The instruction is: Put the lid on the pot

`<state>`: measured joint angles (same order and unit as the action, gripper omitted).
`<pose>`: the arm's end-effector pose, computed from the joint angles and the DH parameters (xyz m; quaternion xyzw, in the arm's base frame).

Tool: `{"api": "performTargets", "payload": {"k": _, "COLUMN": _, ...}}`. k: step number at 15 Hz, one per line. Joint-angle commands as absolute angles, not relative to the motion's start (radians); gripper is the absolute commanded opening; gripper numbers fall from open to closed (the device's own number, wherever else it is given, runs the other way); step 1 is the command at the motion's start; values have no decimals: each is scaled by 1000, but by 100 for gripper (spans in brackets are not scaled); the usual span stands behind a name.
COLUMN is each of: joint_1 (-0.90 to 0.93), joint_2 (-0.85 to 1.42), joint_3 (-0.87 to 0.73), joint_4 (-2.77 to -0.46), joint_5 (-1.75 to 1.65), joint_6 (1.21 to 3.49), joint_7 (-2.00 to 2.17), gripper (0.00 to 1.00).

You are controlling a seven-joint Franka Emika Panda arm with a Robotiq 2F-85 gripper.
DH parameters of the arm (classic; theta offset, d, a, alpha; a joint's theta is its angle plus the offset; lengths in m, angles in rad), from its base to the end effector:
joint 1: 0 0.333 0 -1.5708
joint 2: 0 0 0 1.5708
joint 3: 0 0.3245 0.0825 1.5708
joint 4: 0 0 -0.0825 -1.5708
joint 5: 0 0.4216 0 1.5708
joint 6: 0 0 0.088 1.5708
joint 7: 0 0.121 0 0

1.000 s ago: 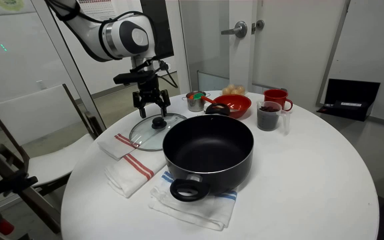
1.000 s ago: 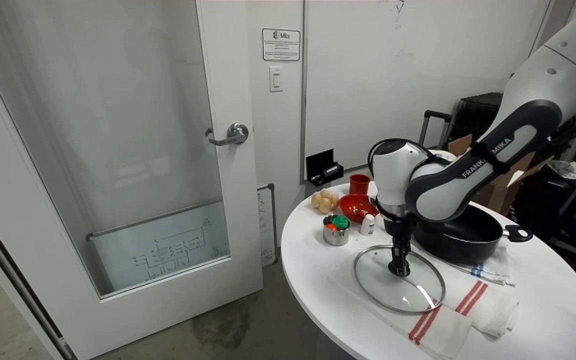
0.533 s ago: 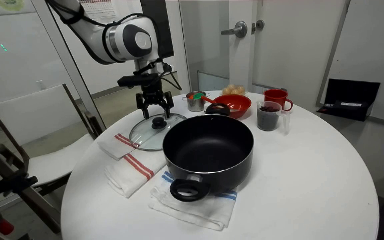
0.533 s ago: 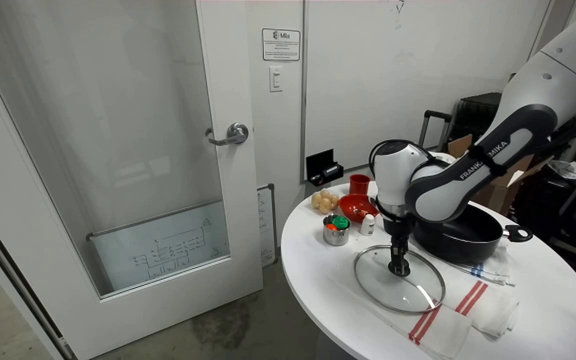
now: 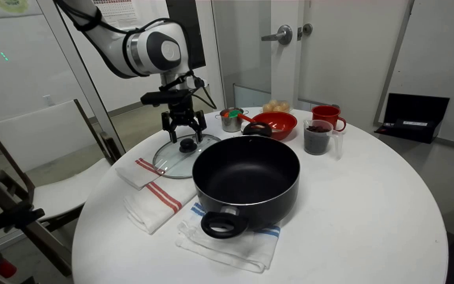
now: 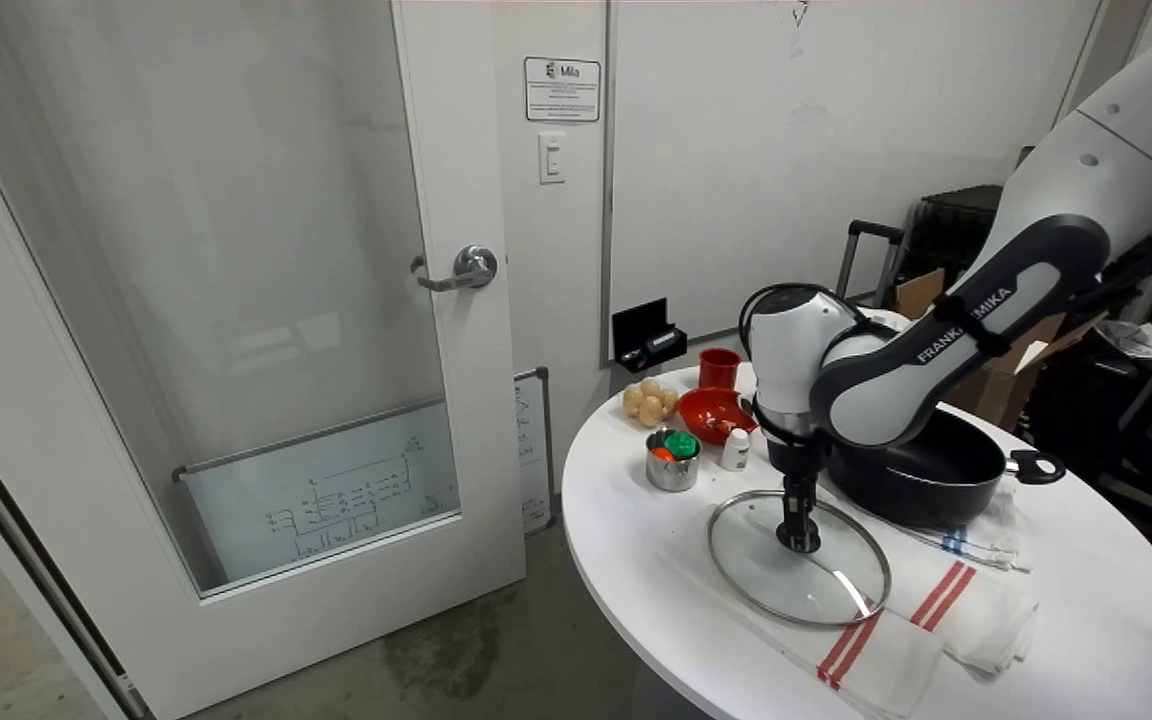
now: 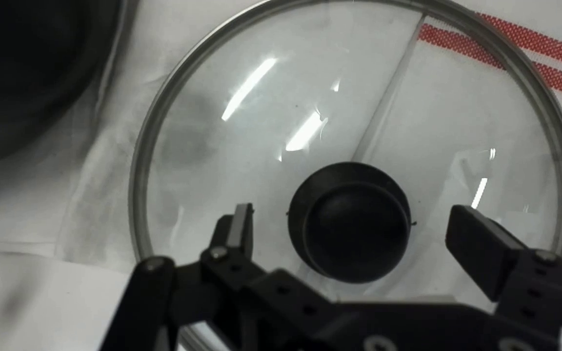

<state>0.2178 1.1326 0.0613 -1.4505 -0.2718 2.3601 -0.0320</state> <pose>0.6584 0.1797 -0.0541 0.9622 0.2438 -0.1003 0.0678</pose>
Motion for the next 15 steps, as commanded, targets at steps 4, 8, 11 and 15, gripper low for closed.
{"api": "performTargets", "payload": {"k": 4, "joint_1": 205, "joint_2": 1151, "joint_3": 72, "joint_4": -1426, "joint_5": -248, "joint_6": 2390, "joint_7": -84, "gripper": 52}}
{"api": "performTargets", "payload": {"k": 8, "joint_1": 203, "joint_2": 1146, "joint_3": 74, "joint_4": -1432, "joint_5": -246, "joint_6": 2395, "joint_7": -89, "gripper": 25}}
{"api": "performTargets", "payload": {"k": 11, "joint_1": 203, "joint_2": 1134, "joint_3": 74, "joint_4": -1443, "joint_5": -246, "joint_6": 2400, "joint_7": -86, "gripper": 25}}
{"api": "performTargets", "payload": {"k": 15, "joint_1": 206, "joint_2": 1074, "joint_3": 78, "joint_4": -1499, "joint_5": -245, "joint_6": 2416, "joint_7": -76, "gripper": 25}}
